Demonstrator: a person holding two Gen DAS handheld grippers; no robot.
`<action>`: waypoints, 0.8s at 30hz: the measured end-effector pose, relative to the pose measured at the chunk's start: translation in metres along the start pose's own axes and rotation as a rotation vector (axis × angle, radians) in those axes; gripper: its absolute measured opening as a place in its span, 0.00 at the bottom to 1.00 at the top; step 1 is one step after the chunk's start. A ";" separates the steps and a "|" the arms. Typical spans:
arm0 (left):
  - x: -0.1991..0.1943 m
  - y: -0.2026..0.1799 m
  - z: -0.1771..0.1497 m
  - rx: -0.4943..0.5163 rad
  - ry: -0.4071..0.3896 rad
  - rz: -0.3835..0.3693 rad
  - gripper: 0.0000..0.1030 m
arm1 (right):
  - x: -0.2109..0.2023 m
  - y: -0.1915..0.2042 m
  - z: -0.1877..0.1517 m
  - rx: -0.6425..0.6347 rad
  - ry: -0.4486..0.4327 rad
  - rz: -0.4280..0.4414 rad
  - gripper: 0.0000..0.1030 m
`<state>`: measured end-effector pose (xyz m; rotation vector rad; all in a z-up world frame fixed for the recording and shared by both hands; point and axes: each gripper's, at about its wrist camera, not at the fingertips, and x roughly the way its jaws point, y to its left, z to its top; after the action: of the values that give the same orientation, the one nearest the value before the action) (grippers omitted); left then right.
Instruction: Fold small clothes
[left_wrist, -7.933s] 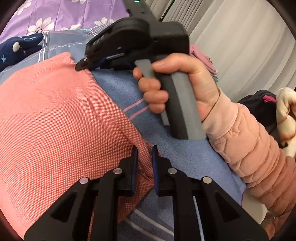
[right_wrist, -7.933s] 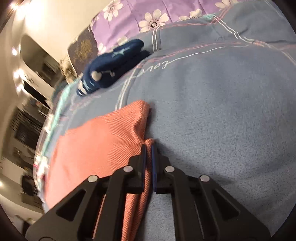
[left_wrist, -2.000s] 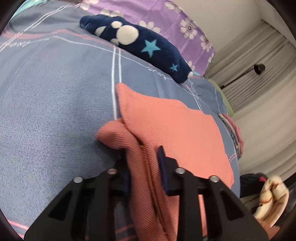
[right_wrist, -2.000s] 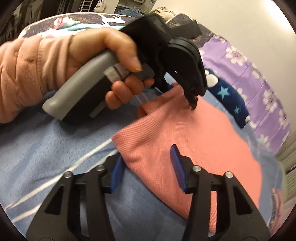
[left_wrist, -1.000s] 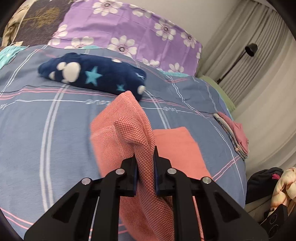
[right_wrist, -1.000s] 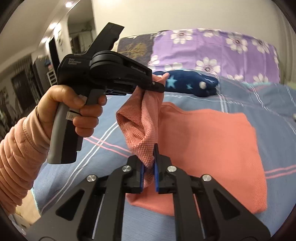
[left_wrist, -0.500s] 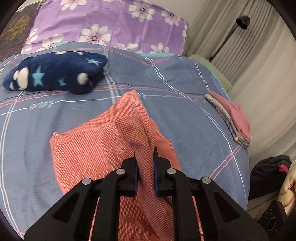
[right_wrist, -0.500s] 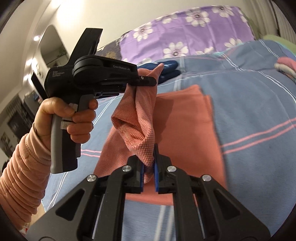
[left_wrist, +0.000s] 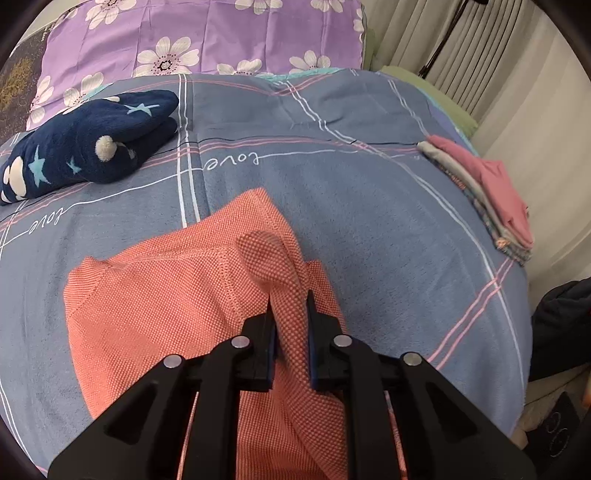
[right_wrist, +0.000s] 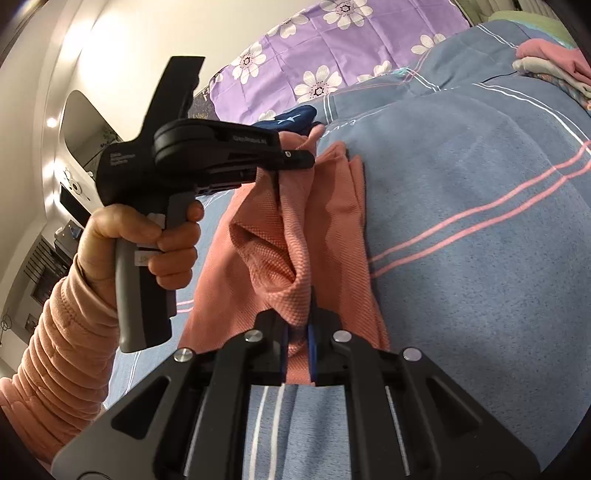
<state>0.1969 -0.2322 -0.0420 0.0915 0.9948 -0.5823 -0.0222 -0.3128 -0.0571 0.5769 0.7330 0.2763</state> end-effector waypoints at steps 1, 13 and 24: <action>0.002 -0.001 0.001 -0.009 -0.003 0.004 0.21 | 0.000 -0.003 0.000 0.007 0.004 0.001 0.07; -0.073 -0.039 -0.042 0.225 -0.193 0.101 0.68 | 0.000 -0.035 -0.008 0.127 0.072 0.072 0.17; -0.106 0.010 -0.164 0.248 -0.121 0.249 0.76 | -0.009 -0.014 -0.002 0.002 0.045 -0.040 0.39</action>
<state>0.0335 -0.1251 -0.0490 0.3905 0.7763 -0.4741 -0.0297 -0.3273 -0.0613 0.5587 0.7873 0.2518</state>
